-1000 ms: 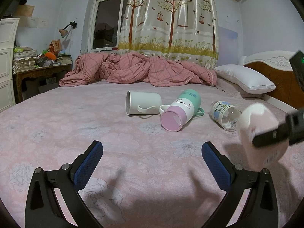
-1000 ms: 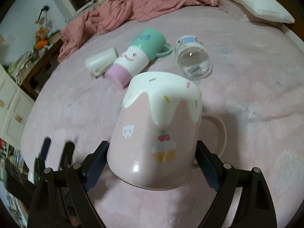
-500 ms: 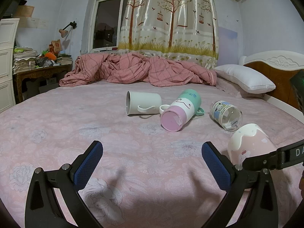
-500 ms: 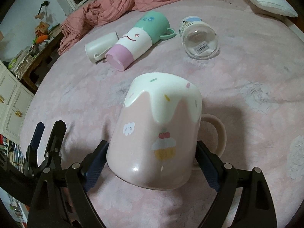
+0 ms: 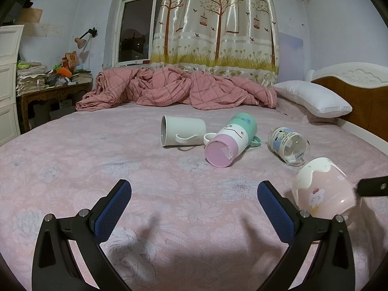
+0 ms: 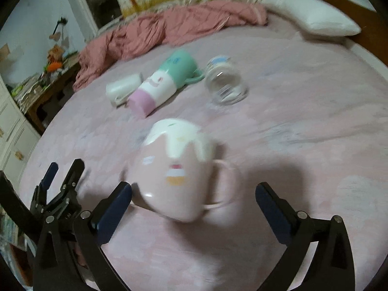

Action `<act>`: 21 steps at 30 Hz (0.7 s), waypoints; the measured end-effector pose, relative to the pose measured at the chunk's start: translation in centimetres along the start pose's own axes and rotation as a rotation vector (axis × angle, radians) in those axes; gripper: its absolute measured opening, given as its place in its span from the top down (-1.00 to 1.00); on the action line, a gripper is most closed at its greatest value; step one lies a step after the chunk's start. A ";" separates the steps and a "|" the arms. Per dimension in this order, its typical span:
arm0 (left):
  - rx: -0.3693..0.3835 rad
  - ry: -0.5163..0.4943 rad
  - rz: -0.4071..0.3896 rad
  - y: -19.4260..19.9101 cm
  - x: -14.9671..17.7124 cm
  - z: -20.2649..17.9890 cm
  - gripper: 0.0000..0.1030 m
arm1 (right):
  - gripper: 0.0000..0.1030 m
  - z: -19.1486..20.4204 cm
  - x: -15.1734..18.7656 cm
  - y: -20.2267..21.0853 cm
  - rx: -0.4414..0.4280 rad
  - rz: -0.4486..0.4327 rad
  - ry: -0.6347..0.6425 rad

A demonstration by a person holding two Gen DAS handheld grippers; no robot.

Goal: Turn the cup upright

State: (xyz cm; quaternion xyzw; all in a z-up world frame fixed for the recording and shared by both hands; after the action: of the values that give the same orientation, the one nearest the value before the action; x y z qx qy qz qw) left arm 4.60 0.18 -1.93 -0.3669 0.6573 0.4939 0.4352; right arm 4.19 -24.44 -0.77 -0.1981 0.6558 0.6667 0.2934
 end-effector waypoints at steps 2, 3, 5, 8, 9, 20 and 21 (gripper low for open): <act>-0.002 -0.008 -0.001 0.0 0.0 0.1 -1.00 | -0.99 -1.3 0.3 0.8 0.023 -0.052 -0.009; -0.003 -0.011 -0.001 -0.1 0.1 0.1 -1.00 | -0.99 -2.1 0.5 1.2 0.041 -0.080 -0.012; -0.005 -0.016 0.001 -0.2 0.1 0.1 -1.00 | -0.99 -3.3 0.9 1.8 0.088 -0.133 -0.013; -0.005 -0.014 0.000 -0.2 0.1 0.2 -1.00 | -0.99 -5.0 1.6 2.2 0.164 -0.184 -0.014; -0.004 -0.014 0.001 -0.2 0.1 0.1 -1.00 | -0.99 -5.4 1.8 2.1 0.184 -0.187 -0.009; -0.009 -0.095 0.011 0.6 0.3 -1.5 -1.00 | -0.99 -6.9 1.9 1.7 0.263 -0.190 0.022; -0.002 -0.105 0.017 0.7 0.3 -1.9 -1.00 | -0.99 -6.8 1.9 1.8 0.270 -0.198 0.030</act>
State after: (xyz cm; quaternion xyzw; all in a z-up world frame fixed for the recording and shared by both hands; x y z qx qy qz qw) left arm 3.41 -1.54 -1.69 -0.3351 0.6362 0.5169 0.4645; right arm 0.81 -30.92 -1.06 -0.2302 0.7211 0.5374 0.3718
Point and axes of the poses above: each gripper's, at about its wrist camera, not at the fingertips, and y roughly against the way its jaws point, z to its left, x to its underside, the point moved 4 cm from there along -y, roughly the way its jaws point, and after that the axes turned 14 degrees about x, right-handed, at the moved point
